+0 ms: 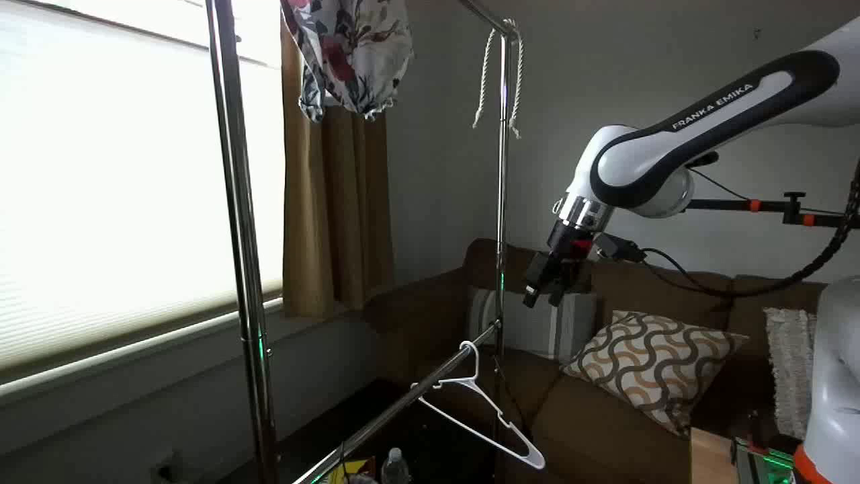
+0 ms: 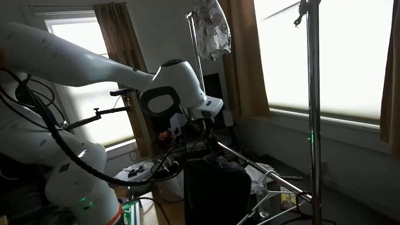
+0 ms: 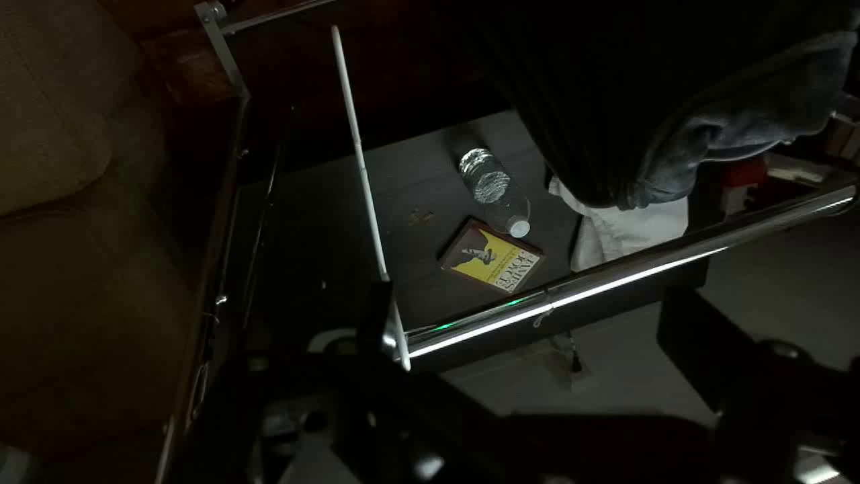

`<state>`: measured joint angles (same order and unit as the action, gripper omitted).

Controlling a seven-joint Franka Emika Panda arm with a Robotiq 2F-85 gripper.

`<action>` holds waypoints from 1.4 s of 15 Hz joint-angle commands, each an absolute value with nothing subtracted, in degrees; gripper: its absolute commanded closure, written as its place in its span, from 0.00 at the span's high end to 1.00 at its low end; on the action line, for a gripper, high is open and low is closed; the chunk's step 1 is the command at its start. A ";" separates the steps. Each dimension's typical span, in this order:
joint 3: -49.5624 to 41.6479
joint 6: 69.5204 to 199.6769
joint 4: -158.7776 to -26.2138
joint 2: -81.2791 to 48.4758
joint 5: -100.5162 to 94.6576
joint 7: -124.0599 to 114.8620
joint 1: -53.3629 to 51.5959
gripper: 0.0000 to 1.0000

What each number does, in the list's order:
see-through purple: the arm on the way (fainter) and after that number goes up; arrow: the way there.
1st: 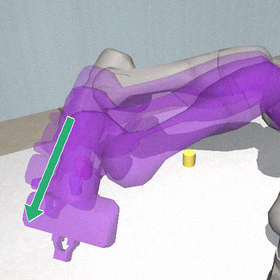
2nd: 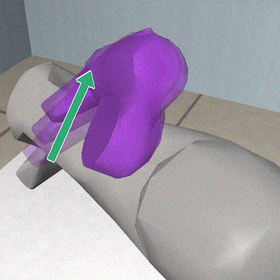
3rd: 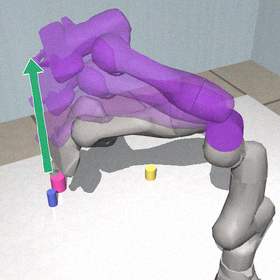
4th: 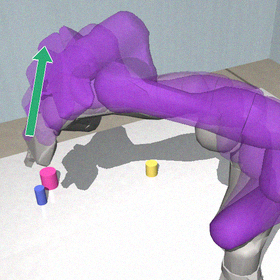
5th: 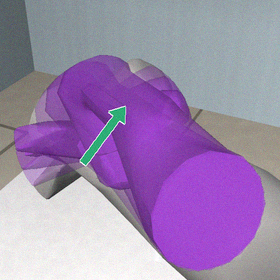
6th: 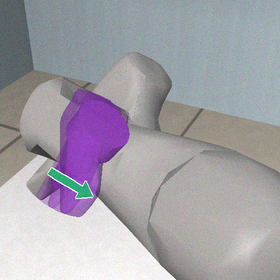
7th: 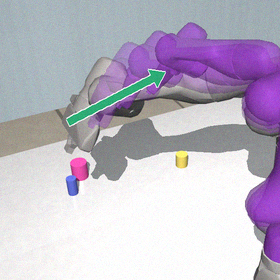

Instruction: Take the white cloth off of the top part of the clothing rack

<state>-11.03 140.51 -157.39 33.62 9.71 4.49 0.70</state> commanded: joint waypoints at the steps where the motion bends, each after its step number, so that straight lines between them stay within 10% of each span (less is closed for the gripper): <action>1: -10.33 140.31 -157.40 33.53 10.28 4.91 1.38 1.00; 21: -0.59 133.60 -157.29 29.57 4.71 0.81 -0.72 1.00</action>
<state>-0.82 133.58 -157.36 29.49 3.84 0.22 0.99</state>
